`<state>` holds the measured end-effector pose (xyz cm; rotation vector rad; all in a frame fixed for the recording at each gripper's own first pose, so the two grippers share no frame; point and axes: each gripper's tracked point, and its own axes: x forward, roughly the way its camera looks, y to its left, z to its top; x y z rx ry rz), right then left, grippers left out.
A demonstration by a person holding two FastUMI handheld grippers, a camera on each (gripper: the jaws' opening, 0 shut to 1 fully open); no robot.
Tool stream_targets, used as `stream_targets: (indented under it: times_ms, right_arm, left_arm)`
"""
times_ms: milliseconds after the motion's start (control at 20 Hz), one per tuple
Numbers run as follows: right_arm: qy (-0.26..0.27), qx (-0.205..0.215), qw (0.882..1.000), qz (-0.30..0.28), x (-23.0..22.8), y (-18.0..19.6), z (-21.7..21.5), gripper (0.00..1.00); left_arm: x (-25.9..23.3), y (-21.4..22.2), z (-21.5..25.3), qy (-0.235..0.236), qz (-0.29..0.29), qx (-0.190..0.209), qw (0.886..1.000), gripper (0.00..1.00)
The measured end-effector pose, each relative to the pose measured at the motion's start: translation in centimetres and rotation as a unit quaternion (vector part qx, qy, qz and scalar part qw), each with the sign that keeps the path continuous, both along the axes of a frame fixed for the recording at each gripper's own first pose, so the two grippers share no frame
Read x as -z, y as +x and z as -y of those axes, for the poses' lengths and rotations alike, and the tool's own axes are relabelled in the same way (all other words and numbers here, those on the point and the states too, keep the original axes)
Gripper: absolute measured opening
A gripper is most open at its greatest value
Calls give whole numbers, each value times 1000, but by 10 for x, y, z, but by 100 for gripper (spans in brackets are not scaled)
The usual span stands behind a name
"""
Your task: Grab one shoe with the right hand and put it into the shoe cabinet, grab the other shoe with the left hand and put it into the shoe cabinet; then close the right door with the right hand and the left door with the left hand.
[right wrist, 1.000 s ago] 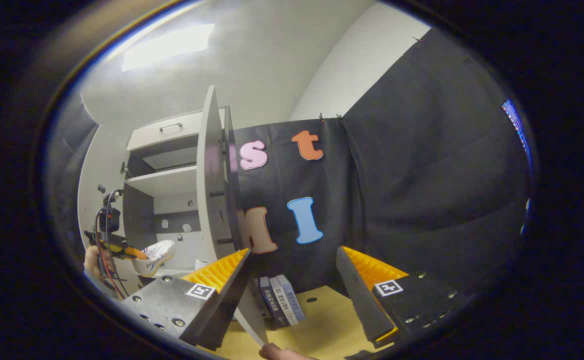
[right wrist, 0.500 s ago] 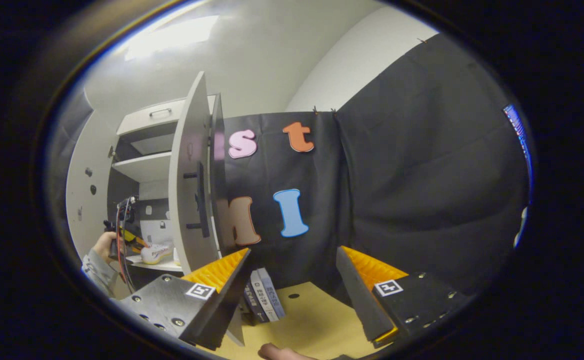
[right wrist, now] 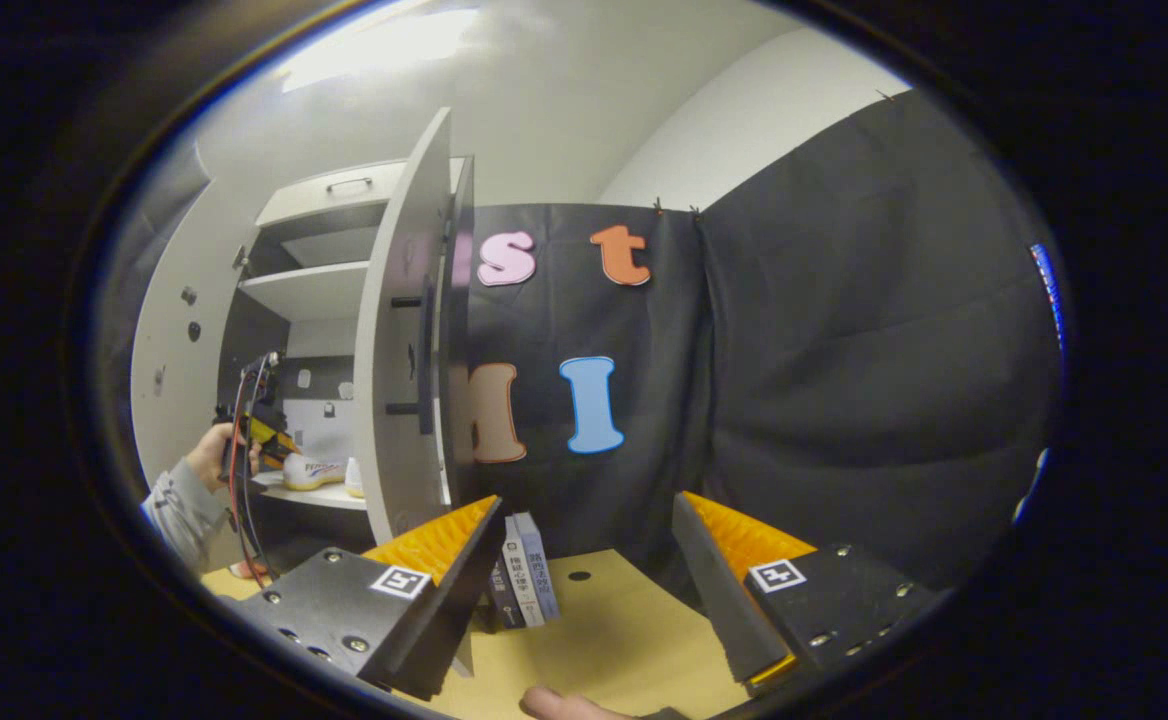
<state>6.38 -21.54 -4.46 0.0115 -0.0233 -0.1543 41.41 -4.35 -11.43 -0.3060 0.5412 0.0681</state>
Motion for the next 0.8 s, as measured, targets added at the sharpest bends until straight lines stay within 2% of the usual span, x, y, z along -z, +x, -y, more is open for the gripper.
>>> stream_targets:
  times_ms: [100,150,200,300,350,500,550,600,650,800]
  right_arm:
    - [-2,-5,1000,-6,4,-2,-6,96]
    - [-6,-6,1000,-11,6,-2,-8,100]
    - [-8,-5,1000,-13,7,-1,-8,100]
    - [-10,-3,1000,-15,7,-1,-9,100]
    - [-9,-3,1000,-17,7,-2,-9,100]
    - [-7,-5,1000,-21,9,1,-7,100]
    - [-7,-6,1000,-21,7,2,-7,100]
    - [-1,-14,1000,-21,5,2,-8,99]
    - [1,-25,999,-21,3,4,-11,100]
    - [-12,-27,999,-26,-3,13,-1,100]
  left_arm:
    - [-23,-8,4,-4,31,8,999,27]
    - [-28,-16,6,-6,36,10,999,59]
    - [-32,-25,6,0,35,15,999,65]
    - [-41,-44,4,35,44,17,998,66]
    - [-48,-55,4,54,56,19,997,75]
    - [-71,-97,13,77,101,30,992,81]
    - [-76,-114,14,82,115,33,989,89]
    - [-84,-132,14,93,129,32,987,88]
    - [-92,-147,14,101,149,34,983,97]
    - [-110,-201,16,98,188,32,977,96]
